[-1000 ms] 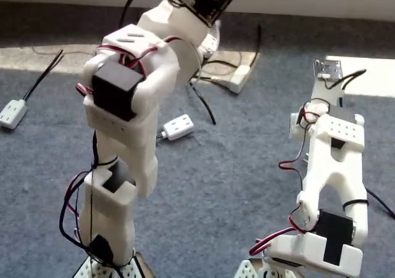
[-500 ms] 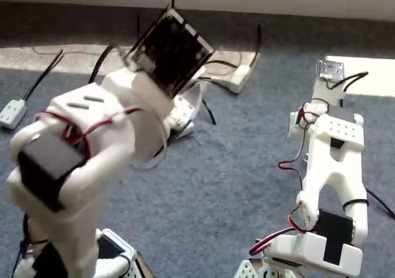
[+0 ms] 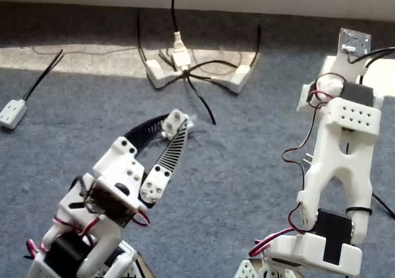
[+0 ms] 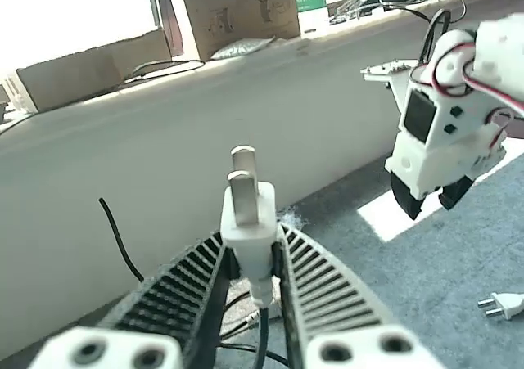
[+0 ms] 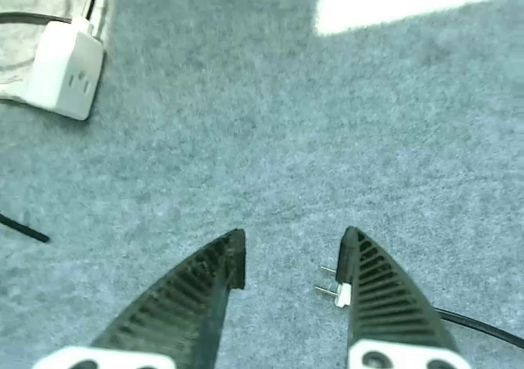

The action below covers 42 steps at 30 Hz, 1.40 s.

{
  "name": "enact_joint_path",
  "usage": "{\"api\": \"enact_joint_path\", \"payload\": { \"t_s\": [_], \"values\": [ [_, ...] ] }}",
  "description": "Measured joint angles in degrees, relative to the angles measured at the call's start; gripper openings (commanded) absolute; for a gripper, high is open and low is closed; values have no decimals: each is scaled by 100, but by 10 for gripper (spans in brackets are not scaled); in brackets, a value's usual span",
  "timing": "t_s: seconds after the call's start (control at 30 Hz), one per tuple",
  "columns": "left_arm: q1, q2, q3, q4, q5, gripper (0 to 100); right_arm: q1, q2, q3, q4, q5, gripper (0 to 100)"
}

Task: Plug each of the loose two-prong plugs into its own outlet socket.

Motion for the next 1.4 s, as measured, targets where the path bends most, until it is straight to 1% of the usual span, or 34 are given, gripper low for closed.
{"api": "enact_joint_path", "payload": {
  "t_s": [0.13, 0.4, 0.47, 0.53, 0.7, 0.77, 0.83, 0.9, 0.97, 1.07, 1.27, 1.4],
  "values": [
    [0, -132, 949, -853, 0, 5, -686, 0, -686, 580, -26, 192],
    [-132, -202, 2875, -3068, 35, 5, -1697, 0, -2470, 1881, -26, 187],
    [-158, -167, 3077, -3587, 44, 5, -1952, -9, -2963, 2268, -26, 187],
    [-281, -255, 3103, -3851, 158, 6, -2286, -26, -3376, 2567, -26, 187],
    [-677, -185, 3112, -4000, 1125, 6, -2901, -484, -3648, 2629, -26, 178],
    [-695, -176, 3112, -4009, 1292, 6, -3226, -730, -3631, 2629, -26, 129],
    [-668, -176, 3112, -4009, 1363, 6, -3534, -958, -3525, 2629, 9, 55],
    [-712, -176, 3112, -4009, 1380, 6, -3833, -1178, -3376, 2629, 220, 2],
    [-730, -176, 3112, -4009, 1407, 6, -4105, -1345, -3235, 2637, 431, 15],
    [-651, -176, 3112, -4009, 1415, 6, -4501, -1600, -2989, 2637, 738, 10],
    [-316, -193, 3112, -4009, 1415, 6, -5081, -1873, -2435, 2637, 1284, 9],
    [53, -211, 3112, -4009, 1415, 6, -5459, -1908, -2251, 2637, 1565, 9]
  ]
}}
